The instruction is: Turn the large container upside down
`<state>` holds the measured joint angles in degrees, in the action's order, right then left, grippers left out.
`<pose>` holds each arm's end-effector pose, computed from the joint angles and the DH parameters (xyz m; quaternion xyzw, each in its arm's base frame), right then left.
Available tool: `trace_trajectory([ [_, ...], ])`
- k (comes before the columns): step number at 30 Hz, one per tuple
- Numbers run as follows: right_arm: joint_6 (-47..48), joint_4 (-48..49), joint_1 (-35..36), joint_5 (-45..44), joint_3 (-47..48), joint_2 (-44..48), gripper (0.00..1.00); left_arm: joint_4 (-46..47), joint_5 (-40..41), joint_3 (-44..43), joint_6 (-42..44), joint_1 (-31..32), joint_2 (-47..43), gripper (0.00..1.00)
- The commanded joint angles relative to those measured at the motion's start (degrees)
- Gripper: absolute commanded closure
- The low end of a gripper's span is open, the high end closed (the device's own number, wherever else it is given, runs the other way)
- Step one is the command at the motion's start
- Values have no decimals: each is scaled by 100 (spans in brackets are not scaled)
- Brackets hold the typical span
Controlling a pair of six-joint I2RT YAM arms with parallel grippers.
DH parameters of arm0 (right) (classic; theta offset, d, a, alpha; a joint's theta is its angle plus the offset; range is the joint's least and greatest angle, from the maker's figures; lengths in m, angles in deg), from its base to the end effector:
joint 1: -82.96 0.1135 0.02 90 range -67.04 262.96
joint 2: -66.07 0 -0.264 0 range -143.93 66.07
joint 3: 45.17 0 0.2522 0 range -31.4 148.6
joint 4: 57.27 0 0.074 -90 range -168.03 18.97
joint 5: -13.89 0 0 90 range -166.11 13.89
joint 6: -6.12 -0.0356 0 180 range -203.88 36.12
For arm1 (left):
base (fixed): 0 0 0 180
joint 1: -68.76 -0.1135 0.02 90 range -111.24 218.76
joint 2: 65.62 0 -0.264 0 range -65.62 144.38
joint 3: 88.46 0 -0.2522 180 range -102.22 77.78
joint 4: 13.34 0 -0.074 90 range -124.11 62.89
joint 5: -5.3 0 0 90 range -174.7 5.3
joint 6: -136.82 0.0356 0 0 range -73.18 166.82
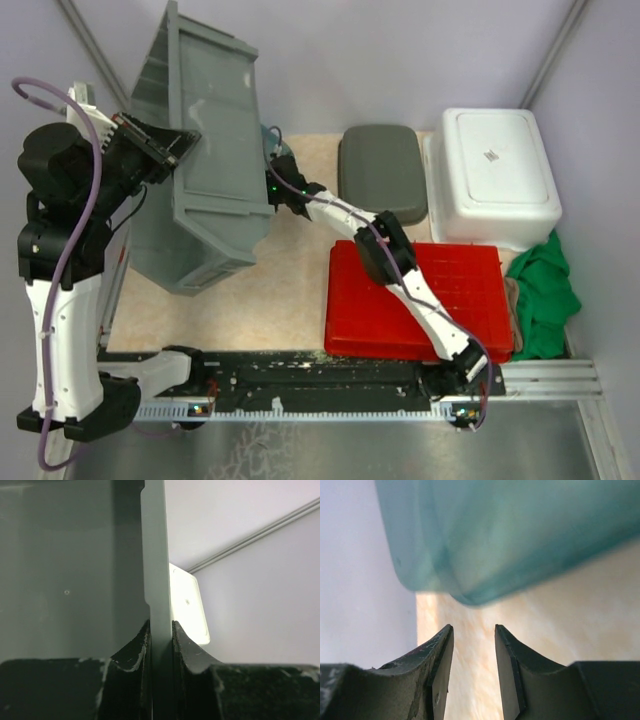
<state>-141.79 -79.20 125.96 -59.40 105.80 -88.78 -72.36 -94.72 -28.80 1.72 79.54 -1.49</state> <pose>0.4376 0.4221 0.1616 0.0322 0.8411 0.4837 0.2398 0.1501 -0.0349 0.5553 -0.1553 0.7071 -0.3777 0.5772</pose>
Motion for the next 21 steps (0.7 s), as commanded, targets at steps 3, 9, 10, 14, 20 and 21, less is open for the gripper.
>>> trace_trajectory([
  [3,399,1343,-531,578,-3255,2856,54,1727,-402,280,-141,7,-282,100],
  [9,475,1454,-1382,636,-5787,5310,42,2552,-1158,1042,-892,11,-434,100],
  [10,565,1264,-1527,593,-5995,5645,40,2744,-1276,1205,-1049,11,-470,100],
  [14,1242,94,-2082,99,-6444,6989,33,3424,-1617,1841,-1629,13,-631,100],
  [20,1699,-904,-2826,-361,-6740,8122,27,4797,-2100,2946,-2674,16,-872,100],
  [21,1753,-952,-2978,-372,-6808,8259,27,5029,-2163,3145,-2816,16,-897,100],
])
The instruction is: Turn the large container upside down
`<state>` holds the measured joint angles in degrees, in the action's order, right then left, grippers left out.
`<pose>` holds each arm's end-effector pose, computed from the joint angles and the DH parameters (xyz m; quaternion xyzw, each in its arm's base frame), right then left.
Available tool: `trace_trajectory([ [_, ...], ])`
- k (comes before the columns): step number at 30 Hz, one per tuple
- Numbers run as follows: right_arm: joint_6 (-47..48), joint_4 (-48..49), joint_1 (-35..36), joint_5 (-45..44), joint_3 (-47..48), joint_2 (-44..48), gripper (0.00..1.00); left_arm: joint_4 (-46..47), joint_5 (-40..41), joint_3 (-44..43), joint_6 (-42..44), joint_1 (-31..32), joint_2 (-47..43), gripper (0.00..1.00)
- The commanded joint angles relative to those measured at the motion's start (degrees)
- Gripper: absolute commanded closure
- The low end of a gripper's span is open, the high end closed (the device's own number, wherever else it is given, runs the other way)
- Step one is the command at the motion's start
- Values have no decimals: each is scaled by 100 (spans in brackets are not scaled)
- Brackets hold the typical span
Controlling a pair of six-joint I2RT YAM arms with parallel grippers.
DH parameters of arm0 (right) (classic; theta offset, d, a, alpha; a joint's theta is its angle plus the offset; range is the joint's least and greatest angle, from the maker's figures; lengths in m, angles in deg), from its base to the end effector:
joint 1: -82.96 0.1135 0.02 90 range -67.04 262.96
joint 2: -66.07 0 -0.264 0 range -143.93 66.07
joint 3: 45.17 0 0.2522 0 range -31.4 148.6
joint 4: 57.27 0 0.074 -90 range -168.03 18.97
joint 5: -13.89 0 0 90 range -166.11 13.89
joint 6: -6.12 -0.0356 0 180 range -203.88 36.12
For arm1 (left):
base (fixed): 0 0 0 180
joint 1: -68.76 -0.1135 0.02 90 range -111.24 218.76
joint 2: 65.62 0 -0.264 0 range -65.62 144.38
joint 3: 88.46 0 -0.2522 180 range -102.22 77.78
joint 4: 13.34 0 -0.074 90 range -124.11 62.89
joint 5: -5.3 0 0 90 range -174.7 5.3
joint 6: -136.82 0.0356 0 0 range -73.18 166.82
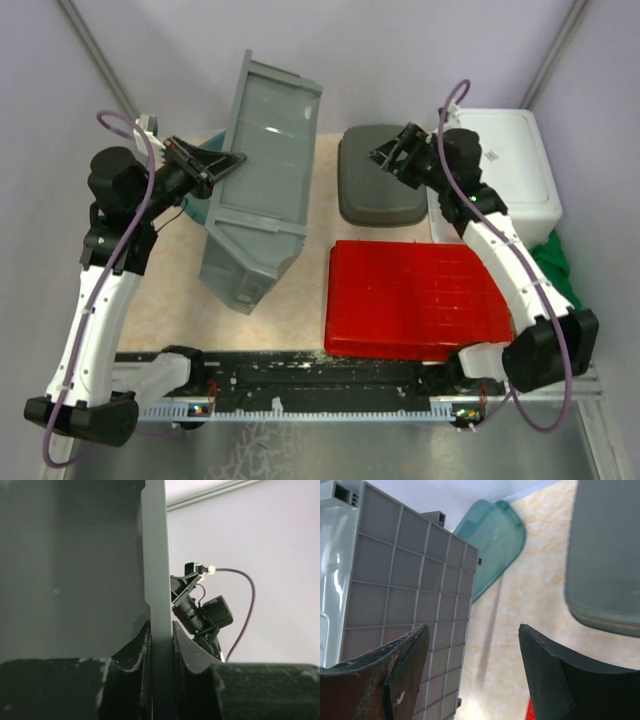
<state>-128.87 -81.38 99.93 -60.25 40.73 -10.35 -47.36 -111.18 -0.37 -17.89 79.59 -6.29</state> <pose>0.2951 0.1002 0.3843 0.1079 0.7809 0.4053 0.4629 0.1971 -0.0539 0.4737 -0.1732 0.6937 -0.5459 0.4368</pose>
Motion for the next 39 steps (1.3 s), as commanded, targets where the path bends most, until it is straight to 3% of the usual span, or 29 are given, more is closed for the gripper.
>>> trace_trajectory([
  [1,522,-797,-456,-319,-353,544,27,2742,-572,484,-994,11,-447,100],
  [7,820,-1158,-612,-454,-421,925,26,4545,-945,1517,-1989,20,-464,100],
  [17,321,-539,-608,345,-858,1241,24,6102,-904,2819,-2746,24,-403,100],
  [24,-686,819,-608,1224,-1473,1653,7,6461,-949,3271,-2736,8,-308,100],
  [30,-1671,1921,-573,1757,-1889,1833,6,6704,-1014,3563,-2805,-49,-231,100],
  [39,-1822,2057,358,1732,-1573,1468,6,7210,-1308,4104,-3020,-306,-52,100],
])
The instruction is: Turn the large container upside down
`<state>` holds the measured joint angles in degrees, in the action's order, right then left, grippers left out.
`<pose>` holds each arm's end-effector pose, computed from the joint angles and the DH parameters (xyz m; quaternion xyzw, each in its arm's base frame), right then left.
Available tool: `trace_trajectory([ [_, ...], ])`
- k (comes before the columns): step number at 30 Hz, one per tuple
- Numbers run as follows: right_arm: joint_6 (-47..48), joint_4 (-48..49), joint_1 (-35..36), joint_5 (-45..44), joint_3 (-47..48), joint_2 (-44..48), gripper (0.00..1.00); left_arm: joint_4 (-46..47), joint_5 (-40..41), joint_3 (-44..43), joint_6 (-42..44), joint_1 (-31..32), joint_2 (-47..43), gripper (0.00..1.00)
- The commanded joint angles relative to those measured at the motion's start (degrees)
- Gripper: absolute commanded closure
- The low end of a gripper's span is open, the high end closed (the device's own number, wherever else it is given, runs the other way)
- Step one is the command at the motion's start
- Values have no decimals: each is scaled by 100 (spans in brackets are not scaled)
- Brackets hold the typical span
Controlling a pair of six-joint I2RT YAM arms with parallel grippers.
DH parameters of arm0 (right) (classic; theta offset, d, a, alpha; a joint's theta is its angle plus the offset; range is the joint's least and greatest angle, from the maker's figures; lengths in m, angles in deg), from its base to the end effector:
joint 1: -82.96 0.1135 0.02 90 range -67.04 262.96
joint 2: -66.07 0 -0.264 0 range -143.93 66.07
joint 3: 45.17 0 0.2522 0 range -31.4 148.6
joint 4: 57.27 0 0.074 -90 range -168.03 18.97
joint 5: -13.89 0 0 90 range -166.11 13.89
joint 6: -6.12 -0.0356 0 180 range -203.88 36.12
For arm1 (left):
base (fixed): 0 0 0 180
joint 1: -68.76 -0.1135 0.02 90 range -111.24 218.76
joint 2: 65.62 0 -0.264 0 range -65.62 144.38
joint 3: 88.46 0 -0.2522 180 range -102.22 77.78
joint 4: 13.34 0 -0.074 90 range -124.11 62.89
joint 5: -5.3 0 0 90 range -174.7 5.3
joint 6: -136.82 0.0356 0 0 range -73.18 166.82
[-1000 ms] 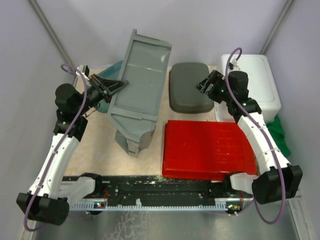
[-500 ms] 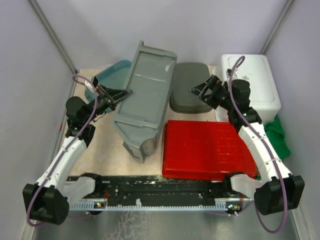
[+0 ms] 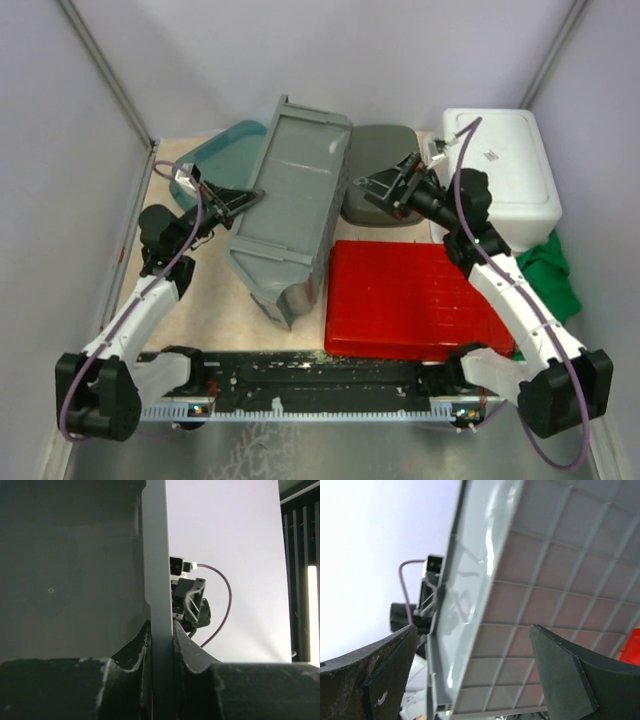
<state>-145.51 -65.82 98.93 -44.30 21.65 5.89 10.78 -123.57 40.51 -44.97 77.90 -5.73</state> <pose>0.2289 0.0850 0.3682 0.0926 0.7110 0.5725 0.3976 0.2284 -0.0594 0.3298 -0.1794 0.6045 -0.7066 0.3213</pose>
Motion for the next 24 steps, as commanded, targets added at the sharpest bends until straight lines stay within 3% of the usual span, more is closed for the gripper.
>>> trace_trajectory([
  [1,-155,499,547,135,363,-213,6,1397,-114,38,-299,-175,-103,100],
  [12,-166,747,970,708,633,-920,19,1352,-308,339,-255,-364,-58,100],
  [24,-353,1186,1363,1048,899,-1469,23,1141,-736,501,-110,-717,29,100],
])
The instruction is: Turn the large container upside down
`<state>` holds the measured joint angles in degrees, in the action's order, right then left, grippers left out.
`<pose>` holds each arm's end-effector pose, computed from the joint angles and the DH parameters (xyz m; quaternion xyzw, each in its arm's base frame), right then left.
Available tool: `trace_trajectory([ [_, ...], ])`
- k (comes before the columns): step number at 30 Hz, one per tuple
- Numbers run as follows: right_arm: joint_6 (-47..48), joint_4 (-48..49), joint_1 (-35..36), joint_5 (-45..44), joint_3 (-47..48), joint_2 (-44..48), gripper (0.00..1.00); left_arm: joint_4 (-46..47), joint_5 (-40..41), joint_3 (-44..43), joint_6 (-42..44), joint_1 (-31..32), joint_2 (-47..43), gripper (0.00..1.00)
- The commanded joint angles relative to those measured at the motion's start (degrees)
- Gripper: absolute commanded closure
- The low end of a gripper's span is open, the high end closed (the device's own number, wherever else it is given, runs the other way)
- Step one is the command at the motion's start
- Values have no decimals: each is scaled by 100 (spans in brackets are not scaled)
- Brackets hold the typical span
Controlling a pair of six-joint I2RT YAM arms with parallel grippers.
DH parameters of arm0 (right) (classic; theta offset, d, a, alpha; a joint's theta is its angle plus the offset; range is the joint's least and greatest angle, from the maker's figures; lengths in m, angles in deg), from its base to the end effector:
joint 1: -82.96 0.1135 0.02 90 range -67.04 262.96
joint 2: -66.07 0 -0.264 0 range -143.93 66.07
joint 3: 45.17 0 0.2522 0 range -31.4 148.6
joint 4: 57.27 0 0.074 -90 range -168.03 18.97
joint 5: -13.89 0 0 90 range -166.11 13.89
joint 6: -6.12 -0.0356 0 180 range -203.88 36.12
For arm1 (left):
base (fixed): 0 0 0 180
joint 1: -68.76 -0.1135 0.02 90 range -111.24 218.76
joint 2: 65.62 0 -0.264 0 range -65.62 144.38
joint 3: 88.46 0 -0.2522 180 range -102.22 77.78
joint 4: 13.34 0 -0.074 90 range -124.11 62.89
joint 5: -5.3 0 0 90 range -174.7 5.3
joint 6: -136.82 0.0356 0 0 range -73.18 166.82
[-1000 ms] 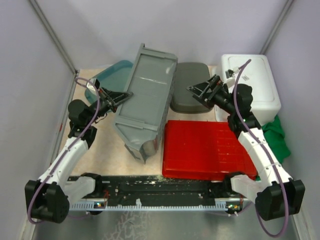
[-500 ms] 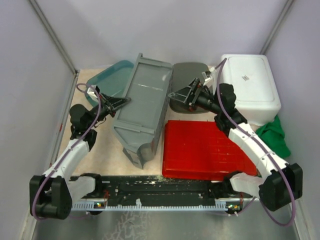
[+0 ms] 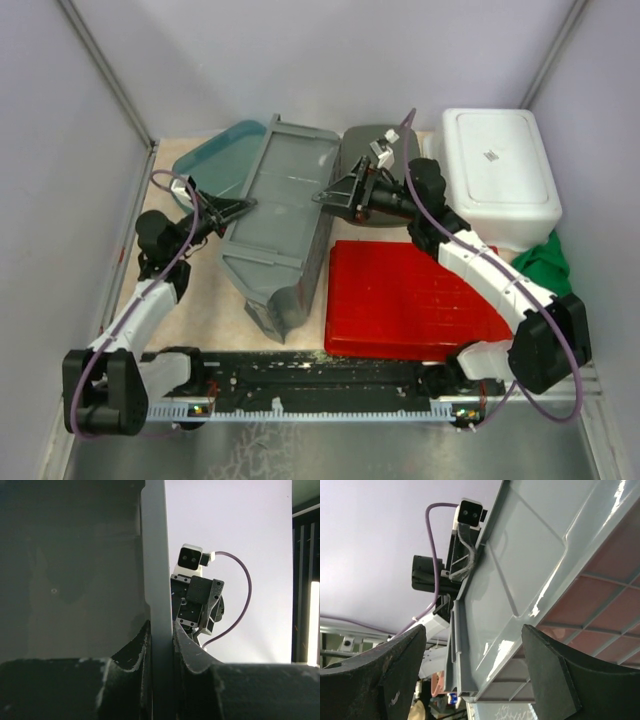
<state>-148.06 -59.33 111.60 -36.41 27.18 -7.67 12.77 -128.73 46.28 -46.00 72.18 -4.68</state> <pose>0.2519 0.1635 0.3547 -0.0127 0.7232 0.6375 0.2655 0.2306 -0.0386 0.2941 -0.2125 0.6243 -0.6906 0.2970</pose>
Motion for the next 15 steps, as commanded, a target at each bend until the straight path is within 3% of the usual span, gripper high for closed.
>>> trace_trajectory([
  [1,-142,614,97,304,342,-149,23,912,-260,-75,26,-190,-68,100],
  [5,-247,718,106,299,327,-235,23,666,-408,-71,202,-314,-61,100],
  [10,129,-13,106,-365,361,-49,20,-285,-644,-211,884,-545,-140,100],
  [15,-22,127,106,-385,234,-161,19,-868,-1040,-330,1430,-834,-82,100],
])
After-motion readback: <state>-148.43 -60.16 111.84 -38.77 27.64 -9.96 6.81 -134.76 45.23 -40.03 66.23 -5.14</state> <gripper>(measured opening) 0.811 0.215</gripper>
